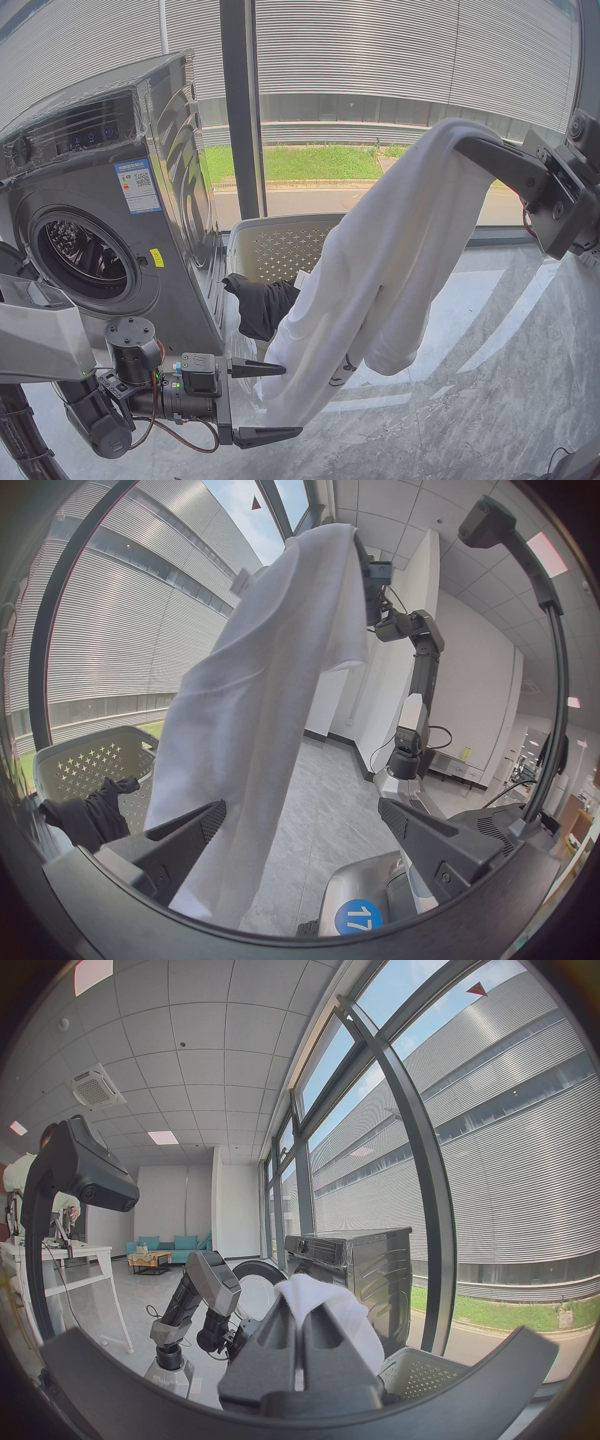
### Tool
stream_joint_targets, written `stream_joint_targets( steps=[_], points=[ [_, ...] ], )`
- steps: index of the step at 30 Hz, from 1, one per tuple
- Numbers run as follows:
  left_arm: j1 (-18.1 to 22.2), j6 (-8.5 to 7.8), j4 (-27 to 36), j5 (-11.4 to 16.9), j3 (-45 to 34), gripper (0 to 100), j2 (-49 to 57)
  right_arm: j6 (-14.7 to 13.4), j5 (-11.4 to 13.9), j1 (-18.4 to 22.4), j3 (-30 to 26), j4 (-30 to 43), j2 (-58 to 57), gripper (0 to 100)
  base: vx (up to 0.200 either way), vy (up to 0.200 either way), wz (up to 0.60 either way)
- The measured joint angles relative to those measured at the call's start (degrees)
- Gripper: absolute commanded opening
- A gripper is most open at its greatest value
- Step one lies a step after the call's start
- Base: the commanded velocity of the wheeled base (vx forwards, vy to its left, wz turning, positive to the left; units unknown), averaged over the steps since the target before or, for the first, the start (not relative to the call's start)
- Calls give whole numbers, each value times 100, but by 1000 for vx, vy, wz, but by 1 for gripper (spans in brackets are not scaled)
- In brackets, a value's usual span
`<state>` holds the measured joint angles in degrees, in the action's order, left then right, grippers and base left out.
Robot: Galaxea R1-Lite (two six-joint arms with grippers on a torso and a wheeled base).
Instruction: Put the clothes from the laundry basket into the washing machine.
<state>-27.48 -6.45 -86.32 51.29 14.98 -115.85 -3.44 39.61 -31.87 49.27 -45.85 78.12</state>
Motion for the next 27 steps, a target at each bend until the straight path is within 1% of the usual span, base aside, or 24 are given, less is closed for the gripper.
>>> stream_joint_targets(
  steps=[8,15,20,27],
  points=[
    [102,7,33,-38,102,100,-196,0,10,-40,85,-2,10,0,0,0,0],
    [238,27,35,-180,243,100,-328,-6,16,-73,130,0,2,0,0,0,0],
    [249,24,35,-139,340,100,-385,-35,11,-176,135,0,-9,0,0,0,0],
    [78,18,29,-24,334,100,-397,-39,2,-285,254,0,-4,0,0,0,0]
  ],
)
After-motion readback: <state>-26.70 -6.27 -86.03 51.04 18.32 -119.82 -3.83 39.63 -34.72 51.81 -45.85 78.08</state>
